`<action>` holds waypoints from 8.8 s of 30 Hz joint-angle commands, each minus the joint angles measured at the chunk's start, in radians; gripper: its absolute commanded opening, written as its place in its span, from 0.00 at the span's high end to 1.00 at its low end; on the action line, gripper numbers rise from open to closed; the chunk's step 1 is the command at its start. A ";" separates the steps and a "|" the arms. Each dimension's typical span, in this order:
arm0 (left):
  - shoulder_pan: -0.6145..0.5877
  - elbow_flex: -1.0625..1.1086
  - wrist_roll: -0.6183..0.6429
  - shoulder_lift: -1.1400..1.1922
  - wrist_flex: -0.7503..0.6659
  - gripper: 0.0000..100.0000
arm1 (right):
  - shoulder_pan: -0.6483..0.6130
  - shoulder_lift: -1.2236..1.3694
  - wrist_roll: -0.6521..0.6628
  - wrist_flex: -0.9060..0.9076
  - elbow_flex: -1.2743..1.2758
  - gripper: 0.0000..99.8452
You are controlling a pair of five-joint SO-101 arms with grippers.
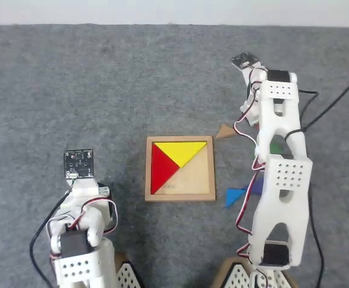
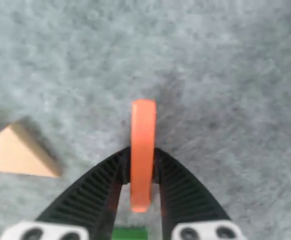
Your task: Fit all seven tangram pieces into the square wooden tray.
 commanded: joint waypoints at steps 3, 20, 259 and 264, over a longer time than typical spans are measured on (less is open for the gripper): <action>0.006 -0.005 -0.005 -0.018 0.003 0.96 | -0.013 -0.056 -0.028 0.084 -0.028 0.96; 0.006 -0.005 -0.005 -0.018 0.003 0.96 | -0.205 -0.133 -0.092 0.269 -0.032 0.77; 0.006 -0.005 -0.005 -0.018 0.003 0.96 | -0.549 -0.886 -0.074 -0.395 1.254 0.75; 0.006 -0.005 -0.005 -0.018 0.003 0.96 | -0.564 -0.937 -0.087 -0.400 1.292 0.75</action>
